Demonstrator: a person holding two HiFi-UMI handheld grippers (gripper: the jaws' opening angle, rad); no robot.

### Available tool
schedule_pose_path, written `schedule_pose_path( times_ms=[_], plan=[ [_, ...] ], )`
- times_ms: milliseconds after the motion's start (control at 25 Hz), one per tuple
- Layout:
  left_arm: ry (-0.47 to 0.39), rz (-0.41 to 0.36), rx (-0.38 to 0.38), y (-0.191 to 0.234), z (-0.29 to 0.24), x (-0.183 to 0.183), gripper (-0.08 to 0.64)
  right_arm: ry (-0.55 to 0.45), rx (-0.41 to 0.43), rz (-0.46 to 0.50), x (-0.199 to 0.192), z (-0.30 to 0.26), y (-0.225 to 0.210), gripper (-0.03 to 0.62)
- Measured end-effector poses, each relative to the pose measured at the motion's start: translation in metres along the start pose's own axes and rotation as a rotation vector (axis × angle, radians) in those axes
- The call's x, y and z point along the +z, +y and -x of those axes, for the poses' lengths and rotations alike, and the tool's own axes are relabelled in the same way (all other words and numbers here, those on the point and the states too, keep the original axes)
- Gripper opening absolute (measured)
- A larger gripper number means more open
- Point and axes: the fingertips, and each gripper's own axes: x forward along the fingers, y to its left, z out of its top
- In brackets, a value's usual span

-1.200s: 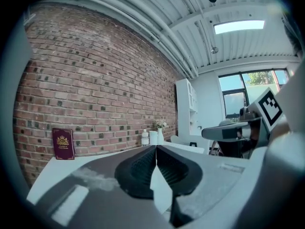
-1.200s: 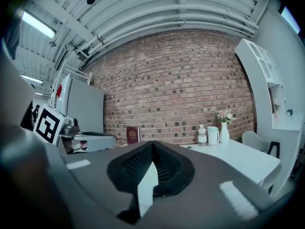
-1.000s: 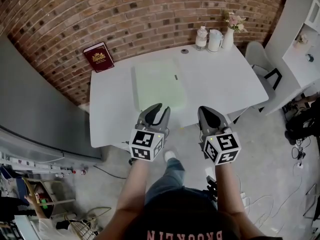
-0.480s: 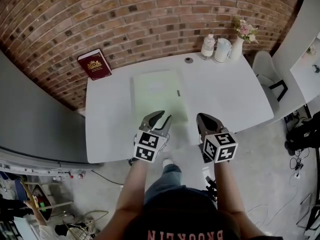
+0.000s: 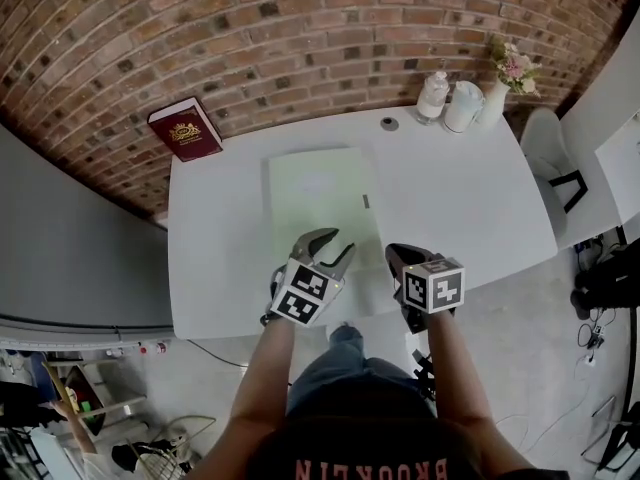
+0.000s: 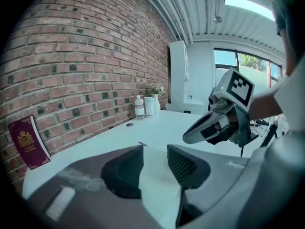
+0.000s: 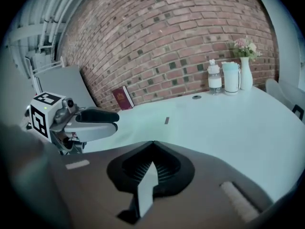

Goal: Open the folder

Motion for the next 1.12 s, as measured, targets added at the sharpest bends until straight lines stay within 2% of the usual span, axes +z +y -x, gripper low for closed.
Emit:
schedule_pose_path(
  times_ms=[160,360,680,840,1120],
  plan=[
    [0.034,-0.014,-0.029,0.001,-0.012,-0.005,0.183,0.096,0.007,-0.02,-0.014,-0.018,-0.007,0.002],
    [0.076,0.014,-0.033,-0.003,-0.022,-0.017,0.197,0.168,0.037,-0.043,-0.025,-0.031,-0.014,0.002],
    [0.127,0.031,-0.01,-0.009,-0.023,-0.026,0.228,0.301,0.063,0.022,-0.045,-0.043,-0.019,0.002],
    [0.176,-0.014,-0.018,-0.018,-0.025,-0.035,0.249,0.302,0.112,-0.03,-0.044,-0.045,-0.019,0.002],
    [0.23,-0.171,-0.08,-0.047,-0.037,-0.048,0.249,0.282,0.136,-0.068,-0.045,-0.046,-0.018,0.002]
  ],
)
